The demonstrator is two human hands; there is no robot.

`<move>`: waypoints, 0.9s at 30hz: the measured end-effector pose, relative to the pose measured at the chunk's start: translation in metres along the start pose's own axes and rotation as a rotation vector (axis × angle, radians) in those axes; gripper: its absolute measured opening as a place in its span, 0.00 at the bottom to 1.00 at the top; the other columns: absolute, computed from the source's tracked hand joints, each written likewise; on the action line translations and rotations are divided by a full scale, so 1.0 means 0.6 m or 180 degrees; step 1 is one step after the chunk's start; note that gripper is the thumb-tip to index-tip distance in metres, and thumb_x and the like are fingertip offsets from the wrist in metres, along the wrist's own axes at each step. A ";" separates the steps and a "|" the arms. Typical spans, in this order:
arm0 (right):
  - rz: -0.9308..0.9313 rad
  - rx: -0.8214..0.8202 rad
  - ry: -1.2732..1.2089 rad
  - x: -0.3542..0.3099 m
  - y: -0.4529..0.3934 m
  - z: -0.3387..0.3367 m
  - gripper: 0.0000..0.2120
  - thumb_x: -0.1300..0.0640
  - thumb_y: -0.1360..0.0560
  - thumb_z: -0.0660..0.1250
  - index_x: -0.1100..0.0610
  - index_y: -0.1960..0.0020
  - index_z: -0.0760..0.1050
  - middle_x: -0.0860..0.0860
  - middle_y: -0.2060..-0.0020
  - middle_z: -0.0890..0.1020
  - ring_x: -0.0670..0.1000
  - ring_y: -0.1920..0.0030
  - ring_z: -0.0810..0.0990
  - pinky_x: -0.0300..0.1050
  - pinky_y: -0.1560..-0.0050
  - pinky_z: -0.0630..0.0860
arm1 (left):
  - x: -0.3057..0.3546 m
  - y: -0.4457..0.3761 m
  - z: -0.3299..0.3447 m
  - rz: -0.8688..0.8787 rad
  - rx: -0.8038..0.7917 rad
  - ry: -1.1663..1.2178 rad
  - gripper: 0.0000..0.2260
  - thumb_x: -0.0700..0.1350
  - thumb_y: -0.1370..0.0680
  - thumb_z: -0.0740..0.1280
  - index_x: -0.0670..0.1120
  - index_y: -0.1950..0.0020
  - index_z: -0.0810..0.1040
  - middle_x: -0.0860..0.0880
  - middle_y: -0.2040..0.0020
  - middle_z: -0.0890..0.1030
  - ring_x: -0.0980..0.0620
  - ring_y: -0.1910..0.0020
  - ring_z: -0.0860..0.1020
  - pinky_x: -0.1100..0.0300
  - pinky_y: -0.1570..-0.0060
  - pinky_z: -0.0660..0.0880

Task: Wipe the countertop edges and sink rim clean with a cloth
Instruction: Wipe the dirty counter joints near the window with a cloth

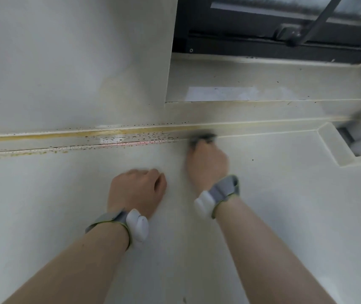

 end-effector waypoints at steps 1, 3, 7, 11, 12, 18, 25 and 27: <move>-0.0257 -0.0023 -0.0096 -0.037 0.024 0.004 0.08 0.52 0.32 0.71 0.56 0.64 0.78 0.53 0.71 0.81 0.57 0.72 0.80 0.39 0.73 0.70 | 0.000 -0.001 0.000 0.0011 0.0026 0.0012 0.18 0.54 0.23 0.61 0.46 0.70 0.64 0.50 0.76 0.70 0.46 0.75 0.70 0.61 0.75 0.63; -0.0781 -0.0019 -0.0212 -0.079 0.053 0.013 0.09 0.49 0.32 0.72 0.54 0.63 0.78 0.52 0.70 0.80 0.56 0.73 0.79 0.39 0.74 0.67 | 0.001 0.000 0.000 0.0038 0.0054 0.0029 0.18 0.54 0.24 0.62 0.47 0.70 0.62 0.49 0.76 0.71 0.45 0.75 0.71 0.62 0.75 0.61; -0.0822 -0.0031 -0.0275 -0.037 0.023 0.014 0.16 0.43 0.23 0.58 0.54 0.53 0.77 0.54 0.58 0.82 0.60 0.59 0.81 0.45 0.64 0.69 | -0.001 0.000 -0.001 -0.0007 0.0066 -0.0008 0.18 0.55 0.24 0.60 0.47 0.70 0.63 0.50 0.76 0.70 0.46 0.74 0.71 0.62 0.74 0.61; -0.0018 0.0276 -0.0126 0.117 -0.054 -0.010 0.20 0.39 0.26 0.57 0.53 0.52 0.78 0.55 0.52 0.80 0.61 0.55 0.80 0.46 0.59 0.73 | -0.002 0.000 0.002 -0.0014 0.0028 0.0021 0.18 0.54 0.23 0.59 0.47 0.70 0.65 0.52 0.76 0.69 0.47 0.75 0.69 0.62 0.75 0.62; 0.0194 0.0209 -0.0100 0.156 -0.071 -0.012 0.20 0.39 0.27 0.58 0.53 0.52 0.79 0.56 0.49 0.77 0.62 0.55 0.79 0.47 0.58 0.73 | -0.004 0.001 0.001 -0.0015 0.0023 0.0032 0.18 0.54 0.23 0.60 0.48 0.69 0.65 0.52 0.76 0.69 0.47 0.75 0.69 0.62 0.74 0.63; 0.0738 -0.0055 -0.0775 0.219 -0.112 -0.044 0.14 0.50 0.27 0.62 0.60 0.64 0.74 0.58 0.64 0.78 0.60 0.60 0.73 0.45 0.63 0.67 | -0.002 0.000 0.006 0.0031 -0.0055 0.0010 0.17 0.54 0.22 0.60 0.48 0.69 0.68 0.53 0.77 0.69 0.51 0.76 0.68 0.63 0.75 0.62; -0.0480 0.0100 -0.2606 0.020 -0.026 -0.081 0.09 0.55 0.33 0.70 0.51 0.53 0.79 0.44 0.64 0.79 0.48 0.63 0.79 0.49 0.62 0.80 | -0.002 -0.001 0.002 0.0046 -0.0018 -0.0030 0.18 0.54 0.23 0.61 0.48 0.69 0.68 0.53 0.77 0.68 0.50 0.77 0.66 0.62 0.74 0.57; -0.1154 0.0469 -0.2163 -0.038 -0.008 -0.086 0.11 0.56 0.32 0.68 0.55 0.50 0.80 0.48 0.61 0.80 0.50 0.62 0.78 0.48 0.60 0.78 | -0.002 0.000 0.003 0.0048 -0.0034 -0.0014 0.18 0.54 0.22 0.61 0.48 0.69 0.67 0.53 0.77 0.68 0.50 0.77 0.66 0.62 0.74 0.56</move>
Point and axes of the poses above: each hand's wrist, its own y-axis away from the middle knuckle, its own z-axis out of the palm, x = y × z, the point moved 9 cm from there along -y, towards the middle knuckle
